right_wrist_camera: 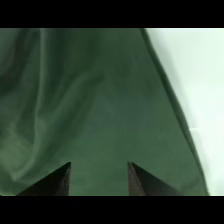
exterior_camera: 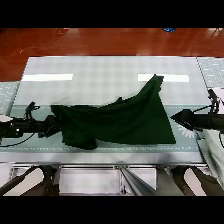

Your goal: Fold the shirts.

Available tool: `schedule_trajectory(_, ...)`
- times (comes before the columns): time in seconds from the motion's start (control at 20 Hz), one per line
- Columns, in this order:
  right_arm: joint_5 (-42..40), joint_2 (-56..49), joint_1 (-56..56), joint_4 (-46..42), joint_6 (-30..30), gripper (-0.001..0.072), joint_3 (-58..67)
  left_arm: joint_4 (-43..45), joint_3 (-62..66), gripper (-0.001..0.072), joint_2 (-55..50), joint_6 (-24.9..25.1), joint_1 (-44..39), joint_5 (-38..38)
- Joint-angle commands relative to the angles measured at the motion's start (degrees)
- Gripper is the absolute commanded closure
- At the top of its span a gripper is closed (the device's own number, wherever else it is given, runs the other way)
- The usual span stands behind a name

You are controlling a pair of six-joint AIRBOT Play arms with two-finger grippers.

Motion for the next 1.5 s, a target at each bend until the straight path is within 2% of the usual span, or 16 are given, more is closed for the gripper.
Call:
schedule_trajectory(0.0, -0.85, 0.52, -2.25, 1.55, -0.07, 0.0305, 1.14, -1.68, -0.02, 0.0226, -3.02, -0.33, -5.81, 4.28)
schedule_trajectory(0.05, -0.59, 0.52, -5.18, 1.4, -0.15, 0.0305, 1.95, -1.66, 0.31, 0.0515, -3.98, -0.28, -6.08, 4.0)
schedule_trajectory(0.1, 0.94, 0.52, -8.98, -0.11, -0.42, 0.0305, 2.23, -1.73, 0.52, 0.0687, -4.13, -0.09, -6.05, 3.63)
schedule_trajectory(0.15, 3.43, 0.52, -12.11, -4.2, -0.28, 0.0305, 2.05, -1.7, 0.72, 0.069, -3.91, -0.09, -6.08, 3.48)
schedule_trajectory(0.25, 7.91, 0.52, -13.6, -15.69, 5.38, 0.0305, -0.48, -1.68, 1.18, 0.069, -3.61, -0.07, -6.05, 2.99)
schedule_trajectory(0.5, 13.6, 0.26, -8.9, -19.1, 6.27, 0.0305, -8.9, -1.68, 1.25, 0.069, -3.5, -0.07, -6.08, 3.21)
schedule_trajectory(0.8, 11.91, -4.9, -8.76, -18.1, 6.45, 0.0305, -8.9, -1.68, 1.22, 0.069, -3.5, -0.07, -6.08, 3.54)
schedule_trajectory(1.05, 2.43, -10.56, -8.76, -13.11, 6.23, 0.0305, -8.9, -1.68, 1.22, 0.069, -3.5, -0.09, -6.08, 3.28)
schedule_trajectory(1.2, -0.31, -15.54, -8.76, -4.33, -0.26, 0.0305, -8.9, -1.66, 1.2, 0.069, -3.52, -0.07, -6.08, 3.28)
schedule_trajectory(1.3, -2.47, -18.34, -7.61, -0.7, -2.1, 0.0305, -8.7, -1.66, 1.2, 0.0689, -3.61, -0.07, -6.21, 3.3)
schedule_trajectory(1.35, -3.23, -19.45, -5.73, 0.2, -2.56, 0.032, -8.24, -1.68, 1.2, 0.0689, -3.61, -0.09, -6.38, 3.28)
schedule_trajectory(1.4, -3.96, -20.09, -3.63, 1.29, -2.82, 0.0402, -7.41, -1.66, 1.2, 0.069, -3.61, -0.09, -6.62, 3.28)
schedule_trajectory(1.45, -4.31, -20.24, -1.2, 3.13, -4.09, 0.055, -5.99, -1.68, 1.25, 0.0689, -3.61, -0.07, -6.84, 3.37)
